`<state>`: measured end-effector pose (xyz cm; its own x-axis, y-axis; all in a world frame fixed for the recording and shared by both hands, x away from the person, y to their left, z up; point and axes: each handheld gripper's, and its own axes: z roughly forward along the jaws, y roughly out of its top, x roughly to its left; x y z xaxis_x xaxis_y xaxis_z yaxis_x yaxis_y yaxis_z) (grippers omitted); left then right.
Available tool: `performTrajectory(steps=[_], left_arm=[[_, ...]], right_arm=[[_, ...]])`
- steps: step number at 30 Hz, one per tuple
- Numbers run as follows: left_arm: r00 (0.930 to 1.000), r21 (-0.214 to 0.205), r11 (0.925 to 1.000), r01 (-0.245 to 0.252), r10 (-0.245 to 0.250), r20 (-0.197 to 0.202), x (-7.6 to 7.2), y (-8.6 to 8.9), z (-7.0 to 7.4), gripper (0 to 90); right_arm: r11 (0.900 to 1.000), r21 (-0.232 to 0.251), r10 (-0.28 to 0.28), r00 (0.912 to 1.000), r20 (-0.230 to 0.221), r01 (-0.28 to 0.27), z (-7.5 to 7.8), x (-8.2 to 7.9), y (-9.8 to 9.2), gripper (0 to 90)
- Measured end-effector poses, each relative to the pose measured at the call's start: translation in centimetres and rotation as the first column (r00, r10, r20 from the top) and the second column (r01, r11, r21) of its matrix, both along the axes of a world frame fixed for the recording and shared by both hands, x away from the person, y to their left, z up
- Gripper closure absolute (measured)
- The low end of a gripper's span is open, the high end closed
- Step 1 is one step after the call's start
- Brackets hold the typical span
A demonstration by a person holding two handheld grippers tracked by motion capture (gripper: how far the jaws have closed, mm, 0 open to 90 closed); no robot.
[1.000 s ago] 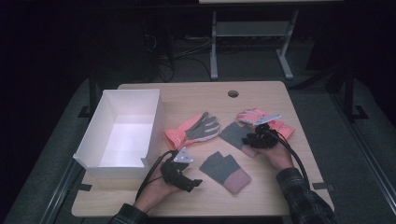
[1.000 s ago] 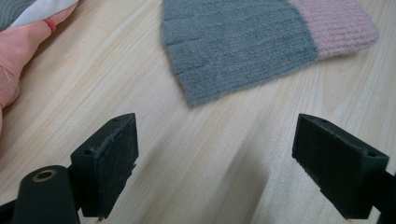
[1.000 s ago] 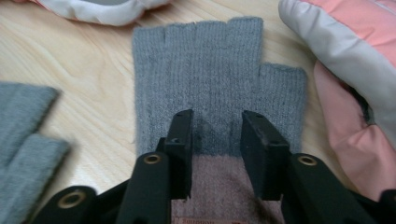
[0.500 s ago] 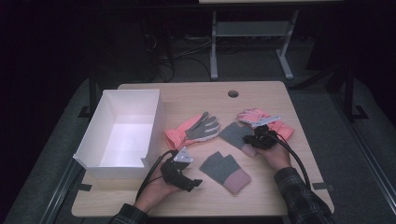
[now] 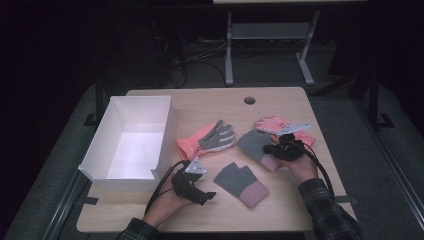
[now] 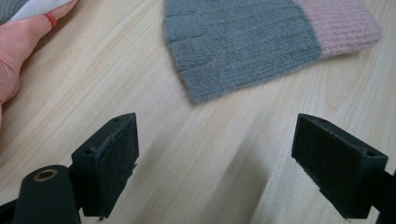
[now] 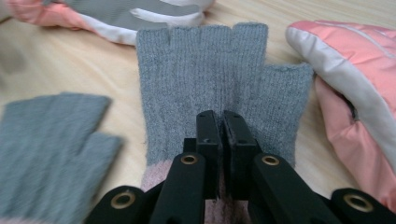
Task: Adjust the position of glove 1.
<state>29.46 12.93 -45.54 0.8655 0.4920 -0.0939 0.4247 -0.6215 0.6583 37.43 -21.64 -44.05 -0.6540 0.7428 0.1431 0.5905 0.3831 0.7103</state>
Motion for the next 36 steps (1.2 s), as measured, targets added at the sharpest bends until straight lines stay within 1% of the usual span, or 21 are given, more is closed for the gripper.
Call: performTrajectory(steps=[2, 5, 8, 9, 14, 15, 17, 18, 19, 21, 23, 24, 25, 28, 31, 33, 34, 36], left_arm=[[1.0, 0.003, 1.0, 0.0, 0.0, 0.002, 0.0, 0.0, 0.0, 14.4], [1.0, 0.005, 1.0, 0.001, -0.001, 0.001, 0.0, 0.1, 0.0, 14.4], [1.0, 0.014, 0.9999, 0.003, -0.003, 0.008, -0.1, 0.1, 0.1, 14.4], [0.9999, 0.015, 0.9999, 0.004, -0.004, 0.012, 0.0, 0.1, 0.1, 14.4], [0.9999, 0.014, 0.9999, 0.005, -0.005, 0.015, 0.0, 0.2, 0.2, 14.4], [0.9999, 0.01, 1.0, 0.001, -0.001, 0.013, 0.0, 0.2, 0.2, 14.4], [0.9999, 0.012, 0.9999, 0.001, -0.001, 0.013, 0.0, 0.2, 0.2, 14.4], [0.9999, 0.012, 0.9999, 0.001, -0.001, 0.013, 0.0, 0.2, 0.2, 14.4], [0.9999, 0.014, 0.9999, 0.002, -0.002, 0.013, 0.0, 0.3, 0.2, 14.4], [0.9998, 0.008, 1.0, -0.005, 0.005, 0.017, -0.1, 0.3, 0.2, 14.4], [0.9998, 0.01, 0.9999, -0.008, 0.008, 0.018, -0.1, 0.4, 0.2, 14.4], [0.9998, 0.011, 0.9999, -0.008, 0.008, 0.016, -0.1, 0.4, 0.2, 14.4], [0.9998, 0.005, 0.9999, -0.013, 0.013, 0.015, -0.1, 0.3, 0.2, 14.4], [0.9999, 0.01, 0.9999, -0.008, 0.008, 0.014, 0.0, 0.3, 0.2, 14.4], [0.9999, 0.016, 0.9999, -0.001, 0.001, 0.014, 0.0, 0.3, 0.2, 14.4], [0.9999, 0.01, 0.9999, -0.005, 0.005, 0.015, -0.1, 0.2, 0.1, 14.4], [0.9999, 0.024, 0.9997, 0.004, -0.004, 0.015, -0.1, 0.2, 0.2, 14.4], [0.9999, 0.021, 0.9998, 0.001, -0.001, 0.013, -0.1, 0.2, 0.1, 14.4]], right_arm=[[1.0, 0.008, 0.005, 1.0, -0.003, -0.005, 0.5, -0.6, -0.1, 86.4], [0.9995, 0.032, 0.002, 0.9999, -0.013, -0.002, 1.2, -1.8, -0.1, 86.4], [0.9995, 0.03, 0.01, 0.9997, -0.021, -0.01, 1.6, -3.0, 0.3, 86.4], [0.9993, 0.031, 0.02, 0.9996, -0.018, -0.019, 1.7, -3.3, 0.4, 86.4], [0.9973, 0.069, 0.029, 0.999, -0.034, -0.027, 2.3, -4.8, 0.9, 86.5], [0.9972, 0.068, 0.033, 0.999, -0.031, -0.031, 2.3, -5.2, 1.1, 86.4], [0.9971, 0.068, 0.037, 0.9985, -0.039, -0.034, 2.4, -5.8, 1.6, 86.5], [0.9968, 0.068, 0.045, 0.9979, -0.046, -0.042, 2.4, -6.2, 1.9, 86.5], [0.9968, 0.061, 0.054, 0.9978, -0.04, -0.051, 2.3, -6.5, 2.2, 86.4], [0.9963, 0.057, 0.066, 0.9968, -0.046, -0.064, 2.4, -7.1, 2.7, 86.4], [0.9948, 0.067, 0.079, 0.9958, -0.046, -0.076, 2.5, -7.6, 3.2, 86.4], [0.9949, 0.068, 0.079, 0.9955, -0.053, -0.075, 2.5, -7.9, 3.5, 86.4], [0.9947, 0.068, 0.08, 0.9954, -0.052, -0.076, 2.5, -8.1, 3.7, 86.4], [0.9943, 0.069, 0.085, 0.9942, -0.066, -0.081, 2.3, -8.5, 4.4, 86.4], [0.9938, 0.059, 0.099, 0.9921, -0.077, -0.094, 2.0, -8.8, 5.1, 86.4], [0.9942, 0.052, 0.098, 0.9918, -0.082, -0.094, 2.0, -8.9, 5.4, 86.4], [0.9941, 0.033, 0.106, 0.9914, -0.077, -0.103, 1.9, -9.0, 5.7, 86.4], [0.9951, 0.023, 0.098, 0.9919, -0.08, -0.096, 1.7, -9.0, 6.0, 86.4]])
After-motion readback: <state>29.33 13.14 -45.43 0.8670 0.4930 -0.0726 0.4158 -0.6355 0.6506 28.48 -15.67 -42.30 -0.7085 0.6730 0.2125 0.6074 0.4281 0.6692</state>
